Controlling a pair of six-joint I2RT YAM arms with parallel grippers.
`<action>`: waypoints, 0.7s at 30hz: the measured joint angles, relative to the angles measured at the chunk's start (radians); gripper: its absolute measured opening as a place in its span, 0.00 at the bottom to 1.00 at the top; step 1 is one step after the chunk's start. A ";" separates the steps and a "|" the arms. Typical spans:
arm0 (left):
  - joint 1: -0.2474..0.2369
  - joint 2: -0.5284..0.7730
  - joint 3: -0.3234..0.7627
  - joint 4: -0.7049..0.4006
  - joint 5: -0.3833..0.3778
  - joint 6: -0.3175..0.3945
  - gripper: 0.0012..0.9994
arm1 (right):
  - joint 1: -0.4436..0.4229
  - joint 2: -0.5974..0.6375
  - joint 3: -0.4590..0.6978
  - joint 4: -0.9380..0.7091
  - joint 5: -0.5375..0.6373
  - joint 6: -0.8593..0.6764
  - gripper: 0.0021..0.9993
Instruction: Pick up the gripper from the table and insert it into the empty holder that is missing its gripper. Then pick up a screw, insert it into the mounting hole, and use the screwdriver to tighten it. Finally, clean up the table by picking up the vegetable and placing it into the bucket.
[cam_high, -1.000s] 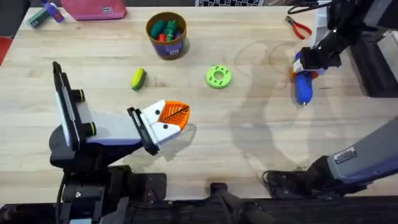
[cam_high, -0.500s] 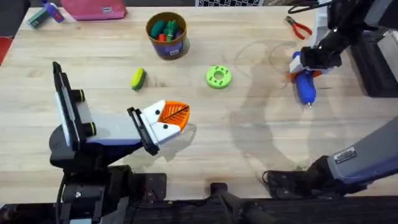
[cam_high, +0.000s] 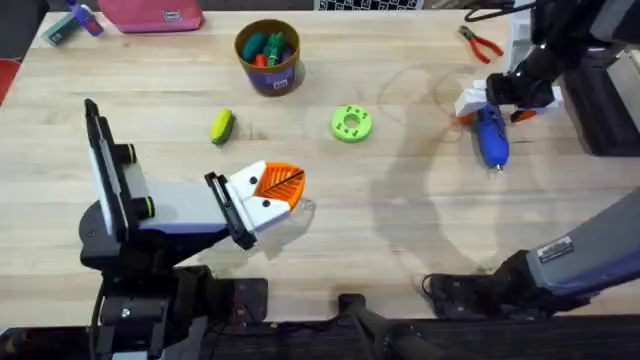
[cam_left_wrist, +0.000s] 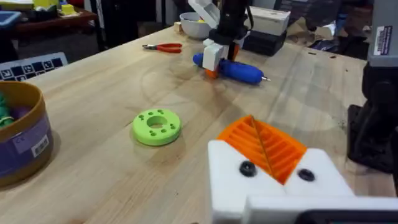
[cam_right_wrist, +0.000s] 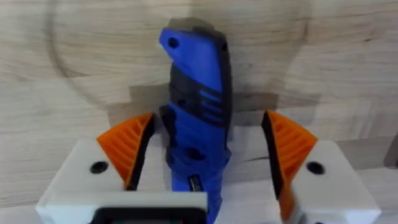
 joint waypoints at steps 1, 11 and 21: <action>0.000 0.000 0.000 0.000 0.000 0.000 0.01 | 0.000 0.000 0.000 0.000 0.000 0.000 0.99; 0.000 0.000 0.000 0.000 0.000 0.000 0.01 | 0.004 0.002 0.000 0.026 -0.015 0.000 0.81; 0.000 0.000 0.000 0.000 0.000 0.000 0.01 | 0.007 0.011 0.002 0.045 -0.011 -0.004 0.02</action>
